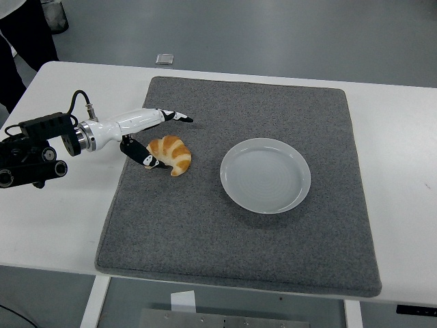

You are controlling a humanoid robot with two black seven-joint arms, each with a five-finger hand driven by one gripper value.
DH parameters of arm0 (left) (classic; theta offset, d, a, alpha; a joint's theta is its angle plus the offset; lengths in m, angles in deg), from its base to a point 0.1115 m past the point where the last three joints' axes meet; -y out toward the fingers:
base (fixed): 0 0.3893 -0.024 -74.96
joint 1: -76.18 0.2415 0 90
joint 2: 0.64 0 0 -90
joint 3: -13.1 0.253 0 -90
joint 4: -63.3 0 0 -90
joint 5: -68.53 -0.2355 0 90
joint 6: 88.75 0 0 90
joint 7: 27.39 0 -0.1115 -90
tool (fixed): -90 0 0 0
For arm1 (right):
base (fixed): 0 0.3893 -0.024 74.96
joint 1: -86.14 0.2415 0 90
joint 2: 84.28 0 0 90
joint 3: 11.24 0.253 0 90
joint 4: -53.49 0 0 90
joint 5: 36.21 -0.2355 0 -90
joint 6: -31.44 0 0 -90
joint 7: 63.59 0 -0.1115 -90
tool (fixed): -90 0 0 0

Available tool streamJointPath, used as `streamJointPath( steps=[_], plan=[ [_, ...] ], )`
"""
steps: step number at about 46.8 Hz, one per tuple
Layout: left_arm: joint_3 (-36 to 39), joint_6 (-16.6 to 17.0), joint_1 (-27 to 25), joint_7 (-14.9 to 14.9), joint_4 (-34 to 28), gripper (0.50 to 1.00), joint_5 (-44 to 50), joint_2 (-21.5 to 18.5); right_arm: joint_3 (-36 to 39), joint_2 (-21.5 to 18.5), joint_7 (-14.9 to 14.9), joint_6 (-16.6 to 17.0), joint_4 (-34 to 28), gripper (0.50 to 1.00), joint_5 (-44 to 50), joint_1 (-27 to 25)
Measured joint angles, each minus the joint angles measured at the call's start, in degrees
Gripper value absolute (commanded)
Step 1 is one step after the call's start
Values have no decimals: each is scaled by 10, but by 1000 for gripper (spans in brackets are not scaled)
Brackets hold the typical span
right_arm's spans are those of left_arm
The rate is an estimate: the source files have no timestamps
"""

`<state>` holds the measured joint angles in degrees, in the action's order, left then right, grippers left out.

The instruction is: Place the bread on the plate

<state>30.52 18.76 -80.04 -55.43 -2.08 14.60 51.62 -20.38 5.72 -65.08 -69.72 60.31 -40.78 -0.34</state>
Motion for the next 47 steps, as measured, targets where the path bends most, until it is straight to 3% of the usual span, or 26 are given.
streamJointPath(
  steps=[14, 26, 47],
  plan=[
    [-23, 1, 32, -1, 49, 964, 0, 37, 0, 0, 0, 0, 0, 952, 0, 0],
    [-29, 2, 36, -19, 65, 958, 6, 46, 0, 0, -1, -1, 0, 952, 0, 0],
    [-56, 2, 70, -20, 76, 928, 17, 53, 0, 0, -1, -1, -1, 952, 0, 0]
  ],
)
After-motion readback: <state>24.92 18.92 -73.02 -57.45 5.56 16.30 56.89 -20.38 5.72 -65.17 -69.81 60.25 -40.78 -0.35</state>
